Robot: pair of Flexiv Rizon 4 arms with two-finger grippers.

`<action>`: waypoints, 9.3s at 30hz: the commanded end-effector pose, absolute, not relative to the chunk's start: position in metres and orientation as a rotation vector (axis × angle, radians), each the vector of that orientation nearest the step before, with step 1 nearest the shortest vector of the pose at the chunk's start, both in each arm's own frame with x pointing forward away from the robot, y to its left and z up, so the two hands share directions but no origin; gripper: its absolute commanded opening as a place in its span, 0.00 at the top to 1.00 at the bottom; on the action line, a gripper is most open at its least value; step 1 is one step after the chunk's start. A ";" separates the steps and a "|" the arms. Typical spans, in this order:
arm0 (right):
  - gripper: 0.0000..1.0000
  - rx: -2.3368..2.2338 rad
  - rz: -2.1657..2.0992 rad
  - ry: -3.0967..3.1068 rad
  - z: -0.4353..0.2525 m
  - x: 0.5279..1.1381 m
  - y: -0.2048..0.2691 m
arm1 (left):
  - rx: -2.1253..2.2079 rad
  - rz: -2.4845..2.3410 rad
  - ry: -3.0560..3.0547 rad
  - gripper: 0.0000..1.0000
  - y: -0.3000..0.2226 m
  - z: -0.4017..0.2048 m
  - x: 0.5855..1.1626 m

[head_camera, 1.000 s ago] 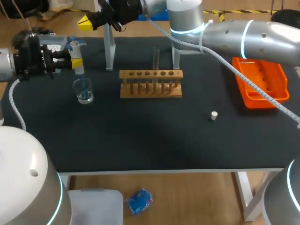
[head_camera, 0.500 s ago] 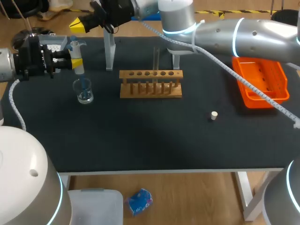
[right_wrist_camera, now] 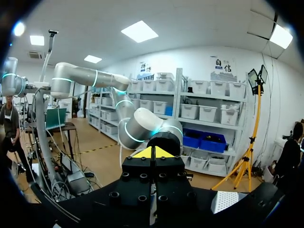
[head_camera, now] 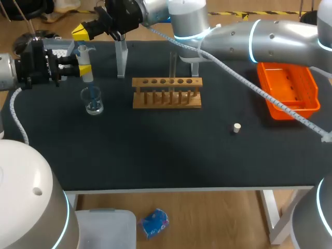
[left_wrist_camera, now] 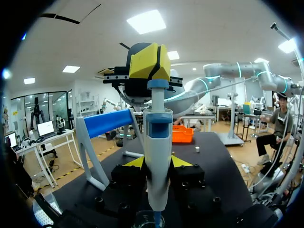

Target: Invert the test tube, pick up the pipette, mount the tip to pipette, aspirate from beaker and dispense into the tube, eject the tip, return the pipette, and cap with the stopper.

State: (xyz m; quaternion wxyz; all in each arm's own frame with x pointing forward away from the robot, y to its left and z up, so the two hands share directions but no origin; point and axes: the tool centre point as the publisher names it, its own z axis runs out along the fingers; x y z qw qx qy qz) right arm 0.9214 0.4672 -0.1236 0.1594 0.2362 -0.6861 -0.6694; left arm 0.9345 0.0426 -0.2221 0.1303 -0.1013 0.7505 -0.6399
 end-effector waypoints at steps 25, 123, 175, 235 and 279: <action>1.00 0.684 -1.892 -1.920 -0.132 0.927 0.472 | -0.297 -1.856 2.176 1.00 0.042 -0.222 0.934; 0.92 0.506 -1.914 -2.172 -0.089 0.890 0.436 | -0.297 -1.856 2.176 1.00 0.042 -0.222 0.934; 0.00 0.092 -1.943 -2.497 -0.081 0.844 0.296 | -0.317 -1.818 2.195 1.00 0.043 -0.214 0.937; 0.00 -0.029 -1.725 -2.755 -0.159 0.925 0.134 | -0.371 -1.839 2.152 1.00 0.043 -0.215 0.940; 0.00 0.062 -1.499 -2.761 -0.252 0.984 0.150 | -0.371 -1.839 2.152 1.00 0.043 -0.215 0.940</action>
